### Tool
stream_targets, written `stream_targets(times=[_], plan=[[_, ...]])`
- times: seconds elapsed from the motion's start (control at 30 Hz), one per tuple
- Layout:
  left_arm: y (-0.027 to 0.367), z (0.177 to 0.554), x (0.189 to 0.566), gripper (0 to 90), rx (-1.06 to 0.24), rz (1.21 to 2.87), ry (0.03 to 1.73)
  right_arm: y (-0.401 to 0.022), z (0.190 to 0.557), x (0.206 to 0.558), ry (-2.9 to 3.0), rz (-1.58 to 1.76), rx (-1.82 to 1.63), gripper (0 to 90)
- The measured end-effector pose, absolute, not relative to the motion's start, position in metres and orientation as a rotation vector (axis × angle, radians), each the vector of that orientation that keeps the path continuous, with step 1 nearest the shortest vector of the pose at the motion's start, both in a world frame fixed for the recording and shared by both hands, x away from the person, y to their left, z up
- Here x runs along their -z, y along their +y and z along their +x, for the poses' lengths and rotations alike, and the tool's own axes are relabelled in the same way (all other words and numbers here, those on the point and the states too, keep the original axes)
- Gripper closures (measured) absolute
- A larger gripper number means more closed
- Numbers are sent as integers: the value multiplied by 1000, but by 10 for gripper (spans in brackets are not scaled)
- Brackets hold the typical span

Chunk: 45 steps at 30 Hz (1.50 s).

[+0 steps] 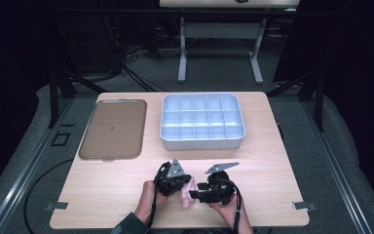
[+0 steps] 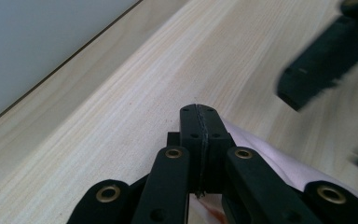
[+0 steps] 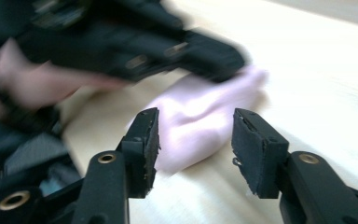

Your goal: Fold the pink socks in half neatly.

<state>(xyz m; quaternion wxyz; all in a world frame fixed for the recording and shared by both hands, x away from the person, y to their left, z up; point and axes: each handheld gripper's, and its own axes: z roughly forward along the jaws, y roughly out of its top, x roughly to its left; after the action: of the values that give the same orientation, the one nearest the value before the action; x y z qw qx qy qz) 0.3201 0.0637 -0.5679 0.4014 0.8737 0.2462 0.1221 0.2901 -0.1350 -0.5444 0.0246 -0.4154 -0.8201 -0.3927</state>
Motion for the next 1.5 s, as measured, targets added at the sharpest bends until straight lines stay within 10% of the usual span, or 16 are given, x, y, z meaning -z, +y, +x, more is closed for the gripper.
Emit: stream_targets(times=[0.4,1.07,1.5], plan=[[64,321,568,898,-299,2200,634,-114,318,556,-2530,-1403,944,405],[74,328,570,831,-243,2155,690,-96,329,557,-2592,-1367,779,583],[92,333,567,347,-269,2105,810,-103,329,563,-2514,-1362,879,685]])
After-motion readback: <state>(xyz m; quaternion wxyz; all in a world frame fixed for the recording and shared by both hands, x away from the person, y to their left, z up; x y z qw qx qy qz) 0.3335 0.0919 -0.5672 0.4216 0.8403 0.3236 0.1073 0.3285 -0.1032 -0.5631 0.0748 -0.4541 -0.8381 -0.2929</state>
